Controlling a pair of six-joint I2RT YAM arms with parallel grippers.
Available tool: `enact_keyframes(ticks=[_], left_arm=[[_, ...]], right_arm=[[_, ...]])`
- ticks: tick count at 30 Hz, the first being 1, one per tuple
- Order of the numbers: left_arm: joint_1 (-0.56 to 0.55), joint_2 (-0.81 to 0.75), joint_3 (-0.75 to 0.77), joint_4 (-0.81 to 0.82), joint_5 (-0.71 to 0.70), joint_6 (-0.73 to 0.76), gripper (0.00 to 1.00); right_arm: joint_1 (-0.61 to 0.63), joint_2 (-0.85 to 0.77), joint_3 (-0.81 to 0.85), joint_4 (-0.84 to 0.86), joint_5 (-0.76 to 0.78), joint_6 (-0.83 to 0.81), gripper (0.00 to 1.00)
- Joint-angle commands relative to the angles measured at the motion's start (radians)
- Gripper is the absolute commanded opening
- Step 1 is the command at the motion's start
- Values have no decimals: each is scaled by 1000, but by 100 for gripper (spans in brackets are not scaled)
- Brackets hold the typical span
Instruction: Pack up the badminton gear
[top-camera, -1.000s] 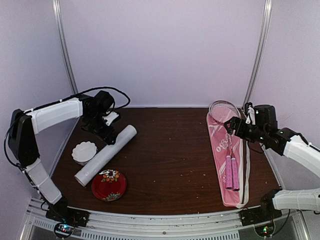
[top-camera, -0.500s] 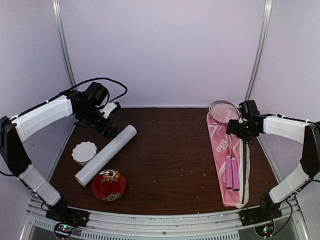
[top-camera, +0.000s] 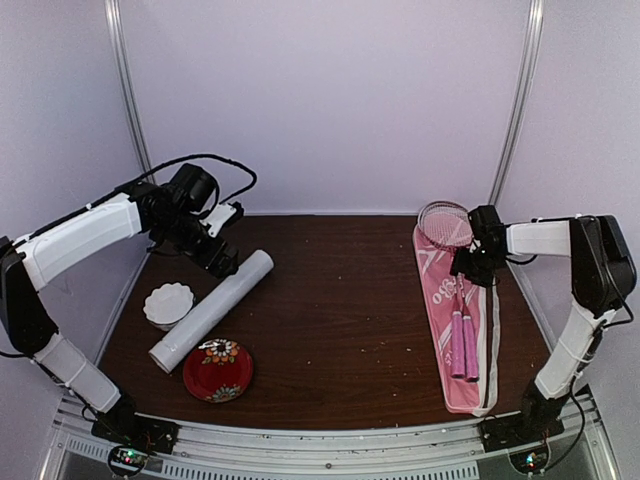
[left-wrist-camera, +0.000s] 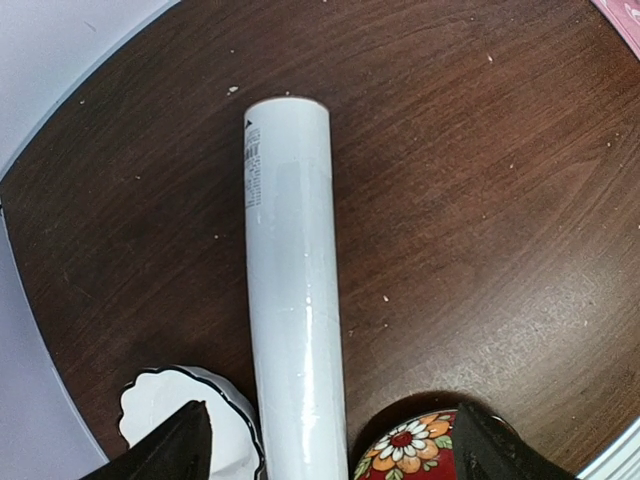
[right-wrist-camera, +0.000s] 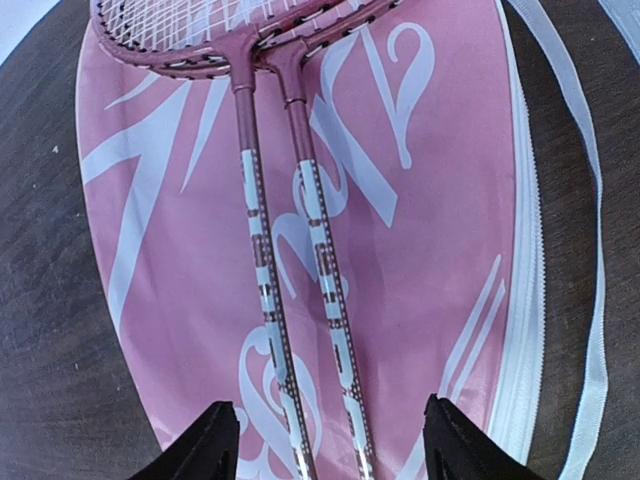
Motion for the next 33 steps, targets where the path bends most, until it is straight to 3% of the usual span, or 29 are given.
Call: enact_keyframes(ticks=[1,6,12,17,21,23,26,33], left_arm=[[-16,-31,21,41,18,-10,86],[-19,-49,32,41,18,-12,86],[-18,-83,39,41,19,-16,86],[-19,-113,23,41,20,-18,86],[-18,-132,11,41,17,-19,86],[-18,-139,11,42,21,-19,86],[-19,-158,7,55,25,-19,86],[-19,-214,-1,67,51,-31,87]], right_arm=[[-11,59,65,-49,-51,-13,61],[-9,70,79,-54,-133,6,51],[-9,121,142,-120,-173,57,58],[-7,120,180,-214,-50,102,65],[-8,71,156,-254,41,150,77],[-6,79,145,-260,-30,165,83],[11,99,132,-267,-113,201,84],[87,155,107,-295,-135,318,83]])
